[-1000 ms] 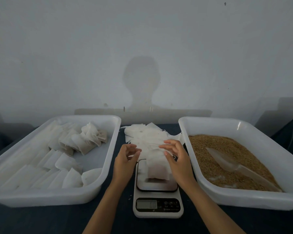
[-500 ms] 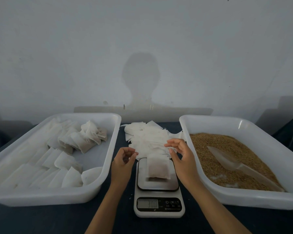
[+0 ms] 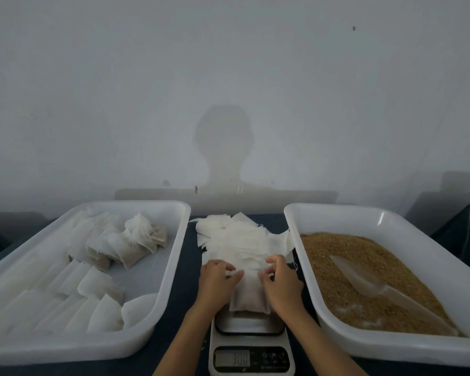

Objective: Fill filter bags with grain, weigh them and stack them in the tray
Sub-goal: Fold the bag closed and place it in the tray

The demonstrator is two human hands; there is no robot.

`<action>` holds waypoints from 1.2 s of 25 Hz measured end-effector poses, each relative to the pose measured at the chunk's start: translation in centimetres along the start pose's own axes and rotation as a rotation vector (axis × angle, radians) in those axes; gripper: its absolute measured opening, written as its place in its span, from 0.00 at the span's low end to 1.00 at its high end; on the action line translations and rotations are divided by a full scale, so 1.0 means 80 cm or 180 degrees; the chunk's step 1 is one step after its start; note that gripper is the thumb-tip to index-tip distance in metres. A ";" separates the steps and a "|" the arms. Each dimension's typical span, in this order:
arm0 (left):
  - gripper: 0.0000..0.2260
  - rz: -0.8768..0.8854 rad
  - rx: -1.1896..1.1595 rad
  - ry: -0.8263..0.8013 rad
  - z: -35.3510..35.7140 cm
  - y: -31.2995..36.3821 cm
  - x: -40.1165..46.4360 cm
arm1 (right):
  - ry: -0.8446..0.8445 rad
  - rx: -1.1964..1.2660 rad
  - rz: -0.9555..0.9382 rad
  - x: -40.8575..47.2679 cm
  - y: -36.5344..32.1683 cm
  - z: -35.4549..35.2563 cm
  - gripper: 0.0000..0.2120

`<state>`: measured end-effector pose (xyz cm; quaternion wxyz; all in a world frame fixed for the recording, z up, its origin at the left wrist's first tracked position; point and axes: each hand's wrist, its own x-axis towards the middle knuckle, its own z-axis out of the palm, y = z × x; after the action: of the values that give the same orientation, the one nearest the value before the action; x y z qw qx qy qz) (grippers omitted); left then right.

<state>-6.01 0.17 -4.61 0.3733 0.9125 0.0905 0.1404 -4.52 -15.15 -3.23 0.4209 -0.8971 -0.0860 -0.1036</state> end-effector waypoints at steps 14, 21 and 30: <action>0.11 0.1265 -0.0814 0.0547 -0.061 0.126 -0.038 | -0.0068 0.2771 -0.0222 -0.035 -0.047 -0.076 0.27; 0.10 0.1321 -0.1985 0.0384 -0.011 0.222 -0.036 | -0.0629 0.2700 0.0628 -0.032 -0.012 -0.179 0.24; 0.07 0.1565 -0.1183 -0.0451 0.076 0.243 -0.039 | -0.1011 -0.0632 0.0116 -0.001 0.076 -0.280 0.18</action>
<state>-5.80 -18.37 4.38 0.4939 0.8308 -0.1863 0.1767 -5.67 -36.29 6.25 0.3132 -0.9407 -0.1244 0.0390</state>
